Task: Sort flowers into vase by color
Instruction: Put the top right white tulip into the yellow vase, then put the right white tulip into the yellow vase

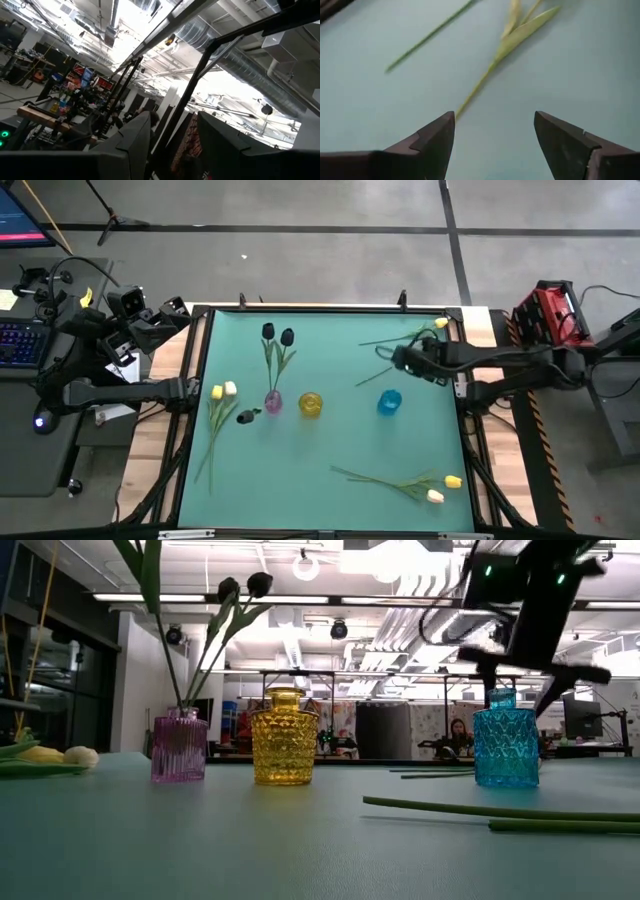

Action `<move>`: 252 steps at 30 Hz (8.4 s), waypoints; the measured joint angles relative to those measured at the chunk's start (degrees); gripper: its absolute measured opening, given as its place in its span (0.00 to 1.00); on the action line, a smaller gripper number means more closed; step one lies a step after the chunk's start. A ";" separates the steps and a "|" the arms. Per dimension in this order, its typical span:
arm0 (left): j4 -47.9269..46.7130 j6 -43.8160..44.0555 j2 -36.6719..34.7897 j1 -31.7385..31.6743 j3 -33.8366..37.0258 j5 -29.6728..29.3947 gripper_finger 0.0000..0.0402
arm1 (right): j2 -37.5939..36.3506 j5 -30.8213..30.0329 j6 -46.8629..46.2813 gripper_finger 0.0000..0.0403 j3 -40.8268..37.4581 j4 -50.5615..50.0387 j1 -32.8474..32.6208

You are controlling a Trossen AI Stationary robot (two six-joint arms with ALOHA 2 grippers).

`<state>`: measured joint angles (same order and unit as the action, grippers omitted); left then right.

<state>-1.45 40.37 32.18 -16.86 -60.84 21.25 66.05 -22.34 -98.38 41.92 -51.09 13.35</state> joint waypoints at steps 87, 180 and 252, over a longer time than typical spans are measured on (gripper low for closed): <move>-0.50 1.41 0.15 0.04 0.02 -3.06 0.38 | 30.20 3.58 91.40 0.00 13.33 104.39 -15.65; -0.74 1.41 0.15 0.02 0.02 -3.24 0.38 | 26.35 46.11 -21.18 0.00 11.56 14.05 -69.23; -0.90 1.48 1.29 0.02 0.00 -6.23 0.38 | 31.18 13.86 -37.88 0.60 12.95 23.36 -39.95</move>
<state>-2.35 41.85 33.47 -16.84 -60.84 15.03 97.23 -8.48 -136.27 54.87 -27.73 -26.60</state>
